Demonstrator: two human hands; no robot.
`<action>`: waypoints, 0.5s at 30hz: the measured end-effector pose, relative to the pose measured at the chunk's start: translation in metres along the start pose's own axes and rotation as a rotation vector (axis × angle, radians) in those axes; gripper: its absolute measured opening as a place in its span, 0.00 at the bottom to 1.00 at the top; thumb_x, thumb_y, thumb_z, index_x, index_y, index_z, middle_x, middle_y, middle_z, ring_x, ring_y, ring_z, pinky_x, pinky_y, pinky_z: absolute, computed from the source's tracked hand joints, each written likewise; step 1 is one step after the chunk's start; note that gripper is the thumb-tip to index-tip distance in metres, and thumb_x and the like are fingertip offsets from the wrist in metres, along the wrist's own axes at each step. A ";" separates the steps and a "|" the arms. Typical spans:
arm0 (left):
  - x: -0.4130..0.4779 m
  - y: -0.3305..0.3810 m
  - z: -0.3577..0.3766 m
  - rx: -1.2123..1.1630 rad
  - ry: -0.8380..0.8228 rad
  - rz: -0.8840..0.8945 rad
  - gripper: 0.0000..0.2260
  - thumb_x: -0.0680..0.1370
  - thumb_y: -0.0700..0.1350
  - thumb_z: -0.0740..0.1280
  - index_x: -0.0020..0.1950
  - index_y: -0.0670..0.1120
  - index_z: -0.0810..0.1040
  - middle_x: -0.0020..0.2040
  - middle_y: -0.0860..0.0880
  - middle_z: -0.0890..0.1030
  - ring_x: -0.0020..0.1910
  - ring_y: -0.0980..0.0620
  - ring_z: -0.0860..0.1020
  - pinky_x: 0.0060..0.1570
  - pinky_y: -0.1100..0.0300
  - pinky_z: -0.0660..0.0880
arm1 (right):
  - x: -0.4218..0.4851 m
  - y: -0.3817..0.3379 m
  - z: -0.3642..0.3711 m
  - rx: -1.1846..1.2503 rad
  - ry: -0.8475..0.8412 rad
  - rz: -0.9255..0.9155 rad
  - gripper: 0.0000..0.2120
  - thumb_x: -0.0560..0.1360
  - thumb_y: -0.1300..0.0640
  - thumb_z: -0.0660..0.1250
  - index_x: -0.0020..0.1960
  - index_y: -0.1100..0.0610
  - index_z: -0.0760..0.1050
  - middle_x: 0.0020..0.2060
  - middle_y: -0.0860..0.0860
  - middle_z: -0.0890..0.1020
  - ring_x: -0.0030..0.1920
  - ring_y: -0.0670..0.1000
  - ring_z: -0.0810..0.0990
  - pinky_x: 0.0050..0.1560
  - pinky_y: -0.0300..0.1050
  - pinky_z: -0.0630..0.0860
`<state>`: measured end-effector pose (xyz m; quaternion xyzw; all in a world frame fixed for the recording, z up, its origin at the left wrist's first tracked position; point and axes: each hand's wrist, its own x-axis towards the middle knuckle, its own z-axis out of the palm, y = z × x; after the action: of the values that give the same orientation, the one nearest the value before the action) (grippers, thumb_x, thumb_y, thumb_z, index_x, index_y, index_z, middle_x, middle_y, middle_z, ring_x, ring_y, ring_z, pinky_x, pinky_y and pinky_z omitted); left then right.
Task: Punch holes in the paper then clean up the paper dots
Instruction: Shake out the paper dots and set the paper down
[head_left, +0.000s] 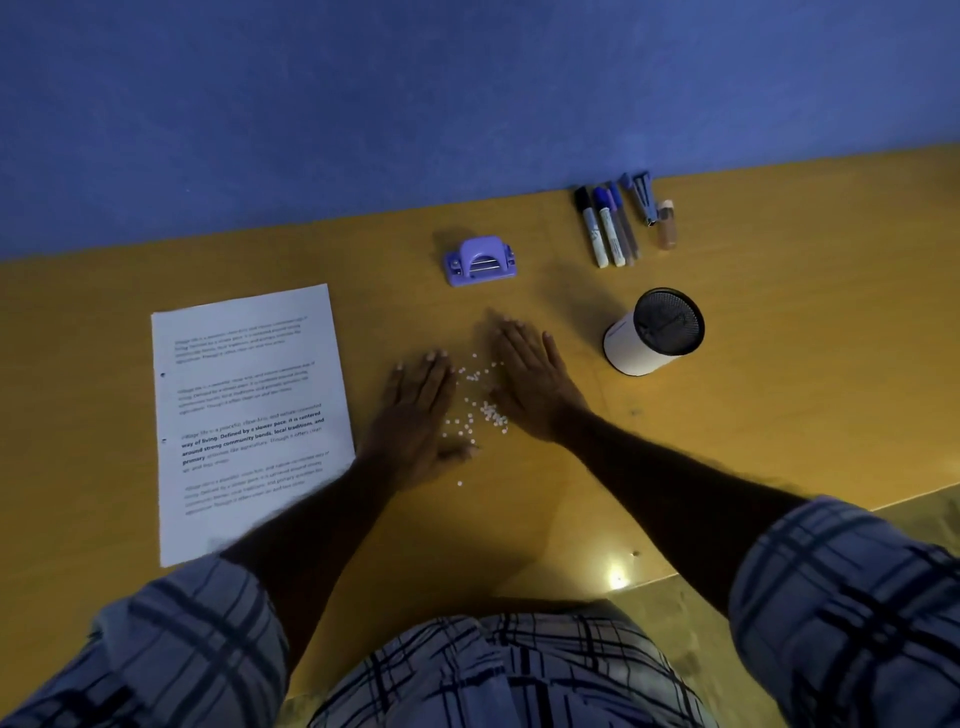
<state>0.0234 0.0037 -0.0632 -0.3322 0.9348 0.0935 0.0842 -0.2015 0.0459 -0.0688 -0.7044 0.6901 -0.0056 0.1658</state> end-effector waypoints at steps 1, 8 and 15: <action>-0.001 0.004 0.001 0.001 -0.002 0.029 0.49 0.71 0.76 0.45 0.79 0.40 0.52 0.80 0.39 0.51 0.79 0.40 0.49 0.74 0.37 0.51 | 0.003 0.001 0.000 -0.008 -0.013 -0.010 0.38 0.79 0.38 0.52 0.80 0.55 0.41 0.79 0.54 0.44 0.79 0.53 0.40 0.76 0.56 0.37; -0.026 0.022 0.008 -0.013 0.041 0.206 0.48 0.73 0.75 0.49 0.78 0.38 0.53 0.80 0.40 0.51 0.79 0.42 0.48 0.74 0.38 0.52 | -0.002 -0.008 0.005 -0.065 0.017 -0.107 0.34 0.81 0.40 0.45 0.80 0.57 0.43 0.79 0.56 0.45 0.79 0.54 0.41 0.78 0.59 0.47; -0.030 -0.001 -0.001 -0.051 0.075 0.057 0.49 0.73 0.74 0.50 0.78 0.37 0.52 0.79 0.39 0.54 0.78 0.41 0.51 0.74 0.37 0.53 | -0.026 -0.013 0.008 -0.190 -0.089 -0.439 0.35 0.80 0.39 0.44 0.80 0.58 0.45 0.79 0.57 0.48 0.79 0.56 0.44 0.78 0.57 0.42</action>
<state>0.0469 0.0213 -0.0551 -0.3110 0.9436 0.1073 0.0378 -0.1880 0.0727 -0.0677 -0.8495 0.5099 0.0544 0.1242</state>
